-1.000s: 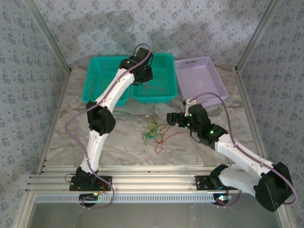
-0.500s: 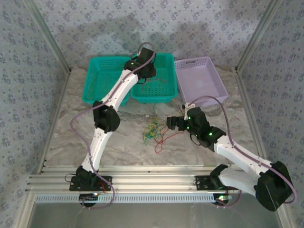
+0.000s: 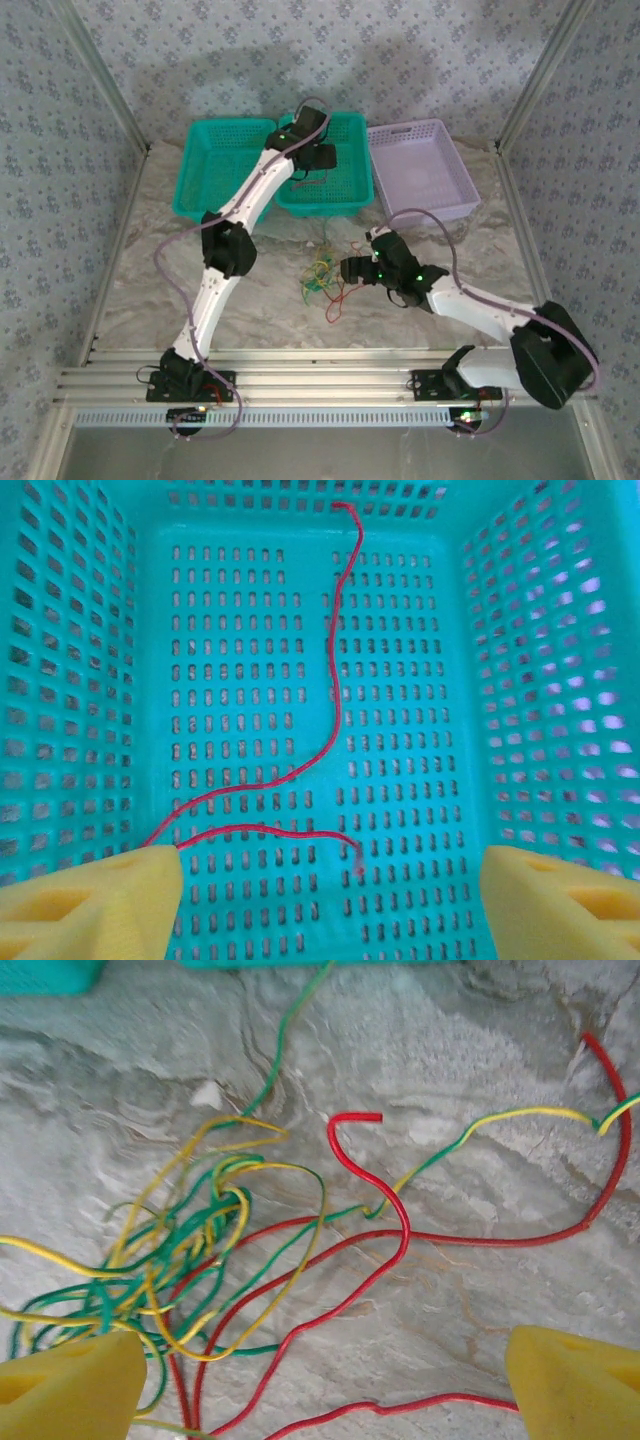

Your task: Untangle the cables

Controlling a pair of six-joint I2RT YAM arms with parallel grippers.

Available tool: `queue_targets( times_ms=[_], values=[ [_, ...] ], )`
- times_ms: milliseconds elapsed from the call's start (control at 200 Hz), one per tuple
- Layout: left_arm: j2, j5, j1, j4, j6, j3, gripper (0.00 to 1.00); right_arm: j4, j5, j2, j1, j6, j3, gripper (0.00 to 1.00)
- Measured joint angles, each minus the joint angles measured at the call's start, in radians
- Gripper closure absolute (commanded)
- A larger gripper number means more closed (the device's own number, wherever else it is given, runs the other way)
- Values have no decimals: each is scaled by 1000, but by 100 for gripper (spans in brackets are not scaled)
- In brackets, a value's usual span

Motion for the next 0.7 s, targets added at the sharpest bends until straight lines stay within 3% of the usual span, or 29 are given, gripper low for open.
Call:
queue_targets(
  times_ms=[90,200,295,445,700],
  values=[
    [-108,-2,-21,-4,0,-67,21,3,-1,67,-6,-1,24,12],
    [-326,-5,-61,35,-5,-271,20,14,-2,119,-21,0,34,17],
    [-518,0,-95,95,-16,-464,20,31,-5,155,-31,-2,36,34],
    [-742,3,-127,193,-38,-739,19,45,-7,210,-45,8,60,35],
    [-946,71,-158,318,-99,-1225,19,90,-47,267,-76,18,79,41]
  ],
)
